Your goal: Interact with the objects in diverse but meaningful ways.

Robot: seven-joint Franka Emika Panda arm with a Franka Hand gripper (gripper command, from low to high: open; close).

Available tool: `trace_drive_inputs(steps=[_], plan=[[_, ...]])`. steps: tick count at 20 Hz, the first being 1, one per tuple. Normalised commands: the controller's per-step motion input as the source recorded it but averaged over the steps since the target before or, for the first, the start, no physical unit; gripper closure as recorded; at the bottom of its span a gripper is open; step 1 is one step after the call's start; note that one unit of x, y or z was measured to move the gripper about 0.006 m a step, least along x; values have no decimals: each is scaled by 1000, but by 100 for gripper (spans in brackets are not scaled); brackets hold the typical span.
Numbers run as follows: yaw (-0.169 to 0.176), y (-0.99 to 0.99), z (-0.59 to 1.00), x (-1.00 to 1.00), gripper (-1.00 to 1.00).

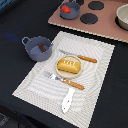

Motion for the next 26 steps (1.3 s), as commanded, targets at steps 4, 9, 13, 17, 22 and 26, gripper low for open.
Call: trace_drive_inputs(steps=[4,9,13,17,22,26], plan=[[-133,177,-199,65,-100],[-88,258,-203,39,-100],[-18,284,-204,0,-100],[-10,306,-236,21,-100],[-14,316,-253,87,-100],[-12,271,-290,105,-100]])
